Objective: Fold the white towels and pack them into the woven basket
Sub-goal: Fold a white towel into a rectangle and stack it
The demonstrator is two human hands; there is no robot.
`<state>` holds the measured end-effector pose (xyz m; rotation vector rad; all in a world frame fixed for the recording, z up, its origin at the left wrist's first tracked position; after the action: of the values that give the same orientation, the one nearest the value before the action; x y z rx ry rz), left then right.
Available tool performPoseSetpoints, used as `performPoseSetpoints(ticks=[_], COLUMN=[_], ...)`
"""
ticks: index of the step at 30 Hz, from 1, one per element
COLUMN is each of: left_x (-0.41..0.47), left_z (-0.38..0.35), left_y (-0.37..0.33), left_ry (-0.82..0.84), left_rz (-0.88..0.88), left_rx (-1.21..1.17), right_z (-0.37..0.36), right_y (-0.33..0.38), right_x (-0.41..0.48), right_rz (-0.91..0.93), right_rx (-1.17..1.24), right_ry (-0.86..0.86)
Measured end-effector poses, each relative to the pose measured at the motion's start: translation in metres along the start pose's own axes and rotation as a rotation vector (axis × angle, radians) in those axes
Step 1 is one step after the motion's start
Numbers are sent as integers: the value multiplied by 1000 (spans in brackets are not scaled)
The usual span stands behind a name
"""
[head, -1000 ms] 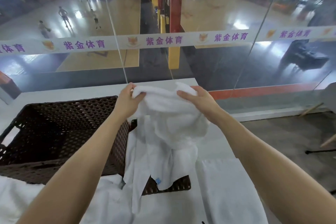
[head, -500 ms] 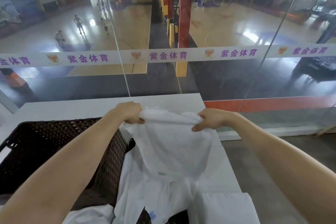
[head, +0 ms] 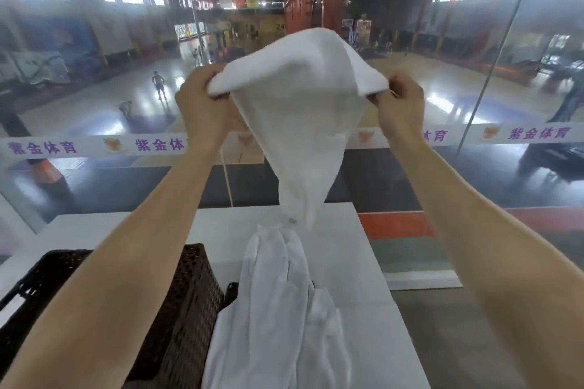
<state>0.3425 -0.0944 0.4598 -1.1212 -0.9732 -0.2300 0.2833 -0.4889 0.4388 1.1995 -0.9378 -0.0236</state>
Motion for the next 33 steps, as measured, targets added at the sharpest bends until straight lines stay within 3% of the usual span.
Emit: performPoseSetpoints(ticks=[3, 7, 11, 14, 16, 19, 21, 25, 29, 33], left_x=[-43, -146, -284, -381, -428, -467, -475, -478, -508, -550], left_z=[21, 38, 50, 69, 81, 107, 127, 160, 193, 230], left_y=[-6, 47, 165, 217, 230, 233, 224, 193, 171, 160], left_ry=[134, 469, 944, 1201, 1306, 1315, 1223, 1075, 1107, 1320], left_rz=[-102, -101, 105, 218, 251, 410, 515, 539, 607, 667], left_rx=[-42, 169, 527, 568, 588, 545, 459, 421, 485, 584], right_z=[15, 13, 20, 44, 54, 68, 74, 76, 91, 116], right_y=[-19, -84, -197, -229, -229, -226, -221, -198, -180, -183], right_x=[-55, -172, -314, -408, -446, -480, -486, -493, -525, -571], right_rz=[4, 65, -232, -412, -439, -469, -446, -382, -389, -484], right_rx=[-64, -293, -618, -608, -584, -570, -550, -525, -531, -533], right_ry=[33, 283, 633, 778, 839, 917, 940, 1029, 1224, 1425])
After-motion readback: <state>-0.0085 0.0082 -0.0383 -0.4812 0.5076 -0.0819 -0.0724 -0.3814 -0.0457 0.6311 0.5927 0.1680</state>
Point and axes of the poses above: each hand's wrist, its own x-axis towards the middle knuckle, its own z-axis out of the back of the hand, y = z × x, the point moved 10 cm from there along x, towards the middle knuckle, and after that the axes turned 3 degrees about z, right-handed, at the moved point
